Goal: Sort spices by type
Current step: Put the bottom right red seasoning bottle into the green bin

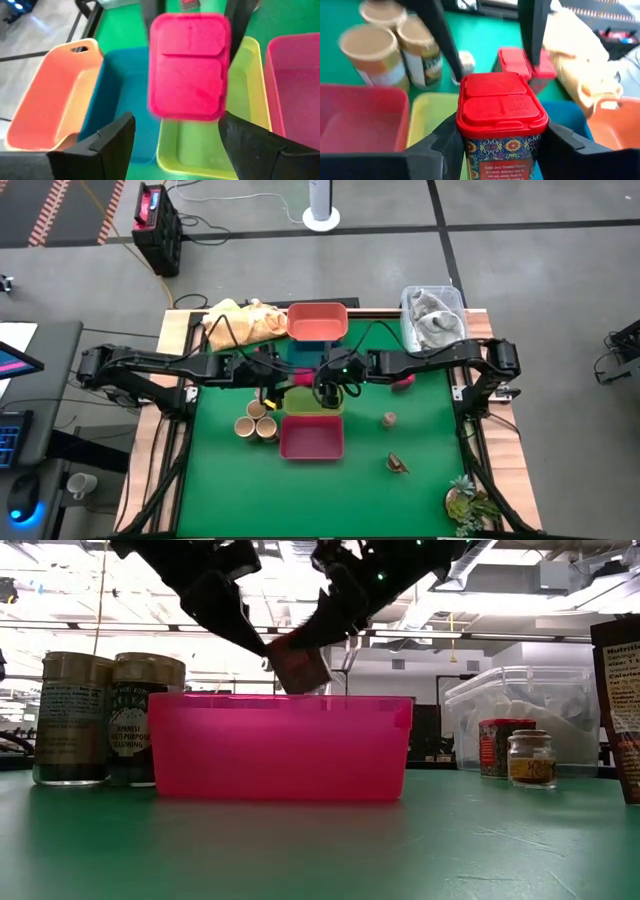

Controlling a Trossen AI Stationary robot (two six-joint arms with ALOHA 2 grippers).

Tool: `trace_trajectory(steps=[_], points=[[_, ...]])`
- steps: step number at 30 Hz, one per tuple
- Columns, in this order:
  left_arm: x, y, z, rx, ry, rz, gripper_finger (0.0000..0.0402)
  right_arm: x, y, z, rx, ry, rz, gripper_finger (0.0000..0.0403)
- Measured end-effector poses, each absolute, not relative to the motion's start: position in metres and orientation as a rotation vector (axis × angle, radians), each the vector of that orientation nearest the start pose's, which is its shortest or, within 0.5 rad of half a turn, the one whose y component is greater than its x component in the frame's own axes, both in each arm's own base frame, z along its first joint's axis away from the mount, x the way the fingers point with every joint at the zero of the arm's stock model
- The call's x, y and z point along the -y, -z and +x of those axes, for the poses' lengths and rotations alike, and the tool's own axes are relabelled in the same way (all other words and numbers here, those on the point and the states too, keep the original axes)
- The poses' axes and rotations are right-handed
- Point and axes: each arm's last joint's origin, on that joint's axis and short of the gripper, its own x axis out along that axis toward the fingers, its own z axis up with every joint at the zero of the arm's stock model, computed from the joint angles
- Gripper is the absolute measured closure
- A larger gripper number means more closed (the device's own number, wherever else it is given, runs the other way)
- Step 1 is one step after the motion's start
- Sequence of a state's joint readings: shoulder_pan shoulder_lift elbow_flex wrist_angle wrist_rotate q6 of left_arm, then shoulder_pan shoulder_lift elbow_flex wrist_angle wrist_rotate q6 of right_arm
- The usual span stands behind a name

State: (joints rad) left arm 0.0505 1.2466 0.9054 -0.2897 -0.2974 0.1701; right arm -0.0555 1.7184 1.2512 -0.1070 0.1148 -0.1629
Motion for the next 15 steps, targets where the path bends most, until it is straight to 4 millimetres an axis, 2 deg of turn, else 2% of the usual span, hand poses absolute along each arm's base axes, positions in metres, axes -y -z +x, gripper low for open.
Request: trace_trajectory(steps=[5, 12, 15], points=[[-0.015, -0.278, 0.25, -0.596, -0.28, 0.205, 0.0127, 0.024, -0.25, 0.384, -0.57, 0.119, -0.17, 0.0182], [-0.001, -0.265, 0.235, -0.451, -0.279, 0.2, 0.0127, 0.023, -0.215, 0.373, -0.423, 0.133, -0.104, 0.0182], [0.002, -0.27, 0.23, -0.379, -0.318, 0.198, 0.0127, 0.022, -0.2, 0.364, -0.355, 0.143, -0.071, 0.0178]])
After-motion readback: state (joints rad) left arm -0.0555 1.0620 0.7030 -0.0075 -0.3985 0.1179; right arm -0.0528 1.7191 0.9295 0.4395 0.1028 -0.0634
